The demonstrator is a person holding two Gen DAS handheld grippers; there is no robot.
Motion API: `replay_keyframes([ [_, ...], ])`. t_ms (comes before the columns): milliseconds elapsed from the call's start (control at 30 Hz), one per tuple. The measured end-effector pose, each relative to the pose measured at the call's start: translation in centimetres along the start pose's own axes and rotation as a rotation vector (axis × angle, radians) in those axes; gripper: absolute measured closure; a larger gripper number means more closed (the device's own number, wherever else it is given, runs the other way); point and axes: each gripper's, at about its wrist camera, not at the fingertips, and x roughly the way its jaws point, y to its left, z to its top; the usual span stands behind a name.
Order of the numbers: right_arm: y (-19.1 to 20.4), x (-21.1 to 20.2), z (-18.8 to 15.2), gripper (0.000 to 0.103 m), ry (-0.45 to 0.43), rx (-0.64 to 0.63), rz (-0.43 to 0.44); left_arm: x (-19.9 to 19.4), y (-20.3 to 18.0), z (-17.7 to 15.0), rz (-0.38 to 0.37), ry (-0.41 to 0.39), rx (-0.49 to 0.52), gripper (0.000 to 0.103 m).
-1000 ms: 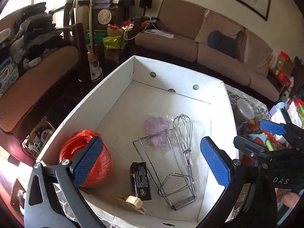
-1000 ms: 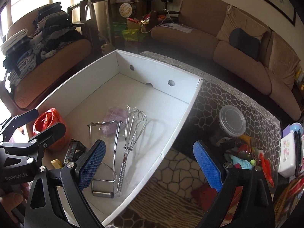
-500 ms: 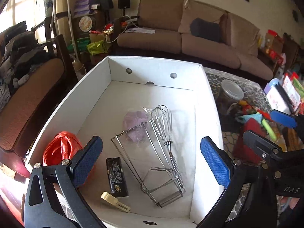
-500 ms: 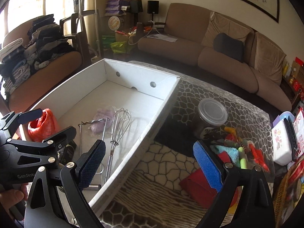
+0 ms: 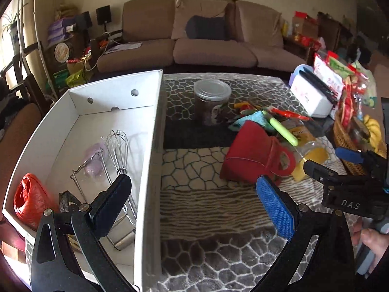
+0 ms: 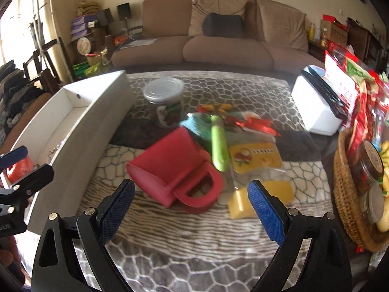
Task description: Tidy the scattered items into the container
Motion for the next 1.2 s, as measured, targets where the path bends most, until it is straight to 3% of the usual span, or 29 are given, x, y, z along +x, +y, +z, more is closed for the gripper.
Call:
replay_keyframes([
  [100, -3.2, -0.3, -1.9, 0.007, 0.019, 0.028, -0.063, 1.0, -2.8, -1.4, -0.006, 0.034, 0.039, 0.000],
  [267, -7.1, -0.3, -5.5, 0.007, 0.011, 0.126, -0.089, 2.9, -6.1, -3.9, 0.010, 0.061, 0.068, 0.000],
  [333, -7.8, 0.3, -7.2, 0.006, 0.002, 0.119, -0.141, 3.9, -6.5, -5.0, 0.010, 0.075, 0.049, 0.000],
  [367, -8.1, 1.1, -7.9, 0.006, 0.040, 0.116, -0.148, 4.5, -6.4, -5.6, -0.006, 0.093, 0.018, 0.000],
  [467, -8.4, 2.2, -9.5, 0.006, 0.053, 0.109, -0.107, 6.3, -6.3, -7.7, -0.021, 0.144, -0.044, 0.000],
  [567, -7.7, 2.9, -10.5, 0.006, 0.077, 0.099, -0.069, 7.4, -7.1, -9.3, 0.014, 0.170, -0.015, 0.000],
  [833, -6.6, 4.1, -10.6, 0.005, 0.082, 0.130, -0.058, 7.8, -7.7, -8.8, 0.037, 0.135, 0.062, 0.000],
  [1000, -6.5, 4.8, -10.7, 0.000, 0.083, 0.119, -0.083, 9.4, -6.3, -9.2, 0.017, 0.170, -0.010, 0.000],
  [1200, -6.6, 5.1, -10.6, 0.000, 0.089, 0.116, -0.101, 9.9, -6.2, -8.6, 0.010, 0.161, 0.021, 0.000],
])
